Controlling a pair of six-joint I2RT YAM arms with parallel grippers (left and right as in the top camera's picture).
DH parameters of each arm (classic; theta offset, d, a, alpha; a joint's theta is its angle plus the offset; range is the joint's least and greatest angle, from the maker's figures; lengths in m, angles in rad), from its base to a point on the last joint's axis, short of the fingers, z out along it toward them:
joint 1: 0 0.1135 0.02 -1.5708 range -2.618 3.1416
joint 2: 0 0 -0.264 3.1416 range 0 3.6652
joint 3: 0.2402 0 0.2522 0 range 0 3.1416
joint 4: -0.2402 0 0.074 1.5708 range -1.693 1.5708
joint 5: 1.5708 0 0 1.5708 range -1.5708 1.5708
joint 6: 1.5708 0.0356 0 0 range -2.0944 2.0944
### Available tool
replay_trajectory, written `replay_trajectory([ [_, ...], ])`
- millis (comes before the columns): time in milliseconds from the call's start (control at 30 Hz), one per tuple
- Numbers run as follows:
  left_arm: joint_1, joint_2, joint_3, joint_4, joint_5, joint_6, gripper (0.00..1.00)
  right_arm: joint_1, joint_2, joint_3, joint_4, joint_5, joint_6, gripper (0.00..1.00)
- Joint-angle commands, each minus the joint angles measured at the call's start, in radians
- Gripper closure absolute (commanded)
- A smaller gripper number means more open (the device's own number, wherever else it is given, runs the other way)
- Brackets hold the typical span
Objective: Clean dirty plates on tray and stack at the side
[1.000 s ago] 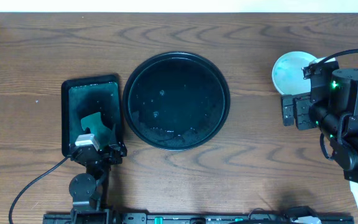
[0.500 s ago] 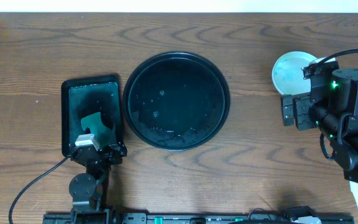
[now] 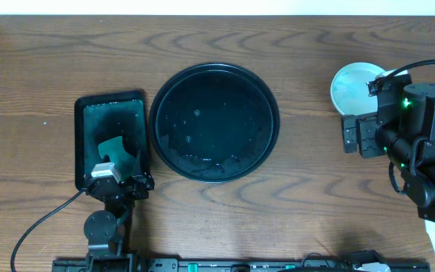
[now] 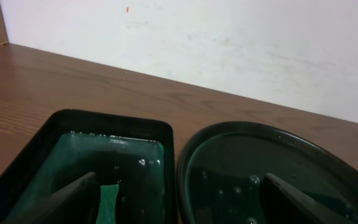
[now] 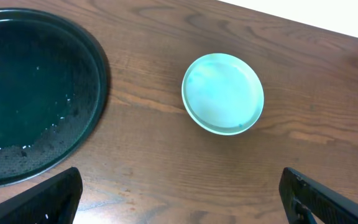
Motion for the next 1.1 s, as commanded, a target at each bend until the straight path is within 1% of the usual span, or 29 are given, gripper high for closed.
replay_trajectory([
  [0, -0.002, -0.006, -0.007, -0.048, 0.003, 0.017, 0.18, 0.015, 0.000, 0.005, -0.001, 0.005, -0.007, 0.01],
  [333, -0.002, -0.006, -0.007, -0.048, 0.003, 0.017, 0.18, 0.015, -0.010, 0.005, 0.008, 0.005, -0.007, 0.01],
  [500, -0.002, -0.006, -0.007, -0.048, 0.003, 0.017, 0.18, 0.015, -0.116, -0.032, 0.033, 0.005, -0.007, 0.01],
  [533, -0.002, -0.006, -0.007, -0.048, 0.003, 0.017, 0.18, 0.015, -0.190, -0.080, 0.077, 0.005, -0.006, 0.01],
  [667, -0.002, -0.006, -0.007, -0.048, 0.003, 0.017, 0.18, 0.015, -0.382, -0.247, 0.229, 0.005, 0.035, 0.01],
  [700, -0.002, -0.006, -0.007, -0.048, 0.003, 0.017, 0.18, 0.015, -0.462, -0.330, 0.303, 0.005, 0.050, 0.01],
  [867, -0.002, -0.006, -0.007, -0.048, 0.003, 0.017, 0.18, 0.013, -0.732, -0.647, 0.588, 0.005, 0.116, 0.01],
  [1000, -0.002, -0.006, -0.007, -0.048, 0.003, 0.017, 0.18, 0.000, -0.899, -0.889, 0.811, -0.003, 0.190, 0.01],
  [1067, -0.002, -0.006, -0.007, -0.048, 0.003, 0.017, 0.18, -0.015, -0.962, -0.990, 0.890, -0.003, 0.241, 0.01],
])
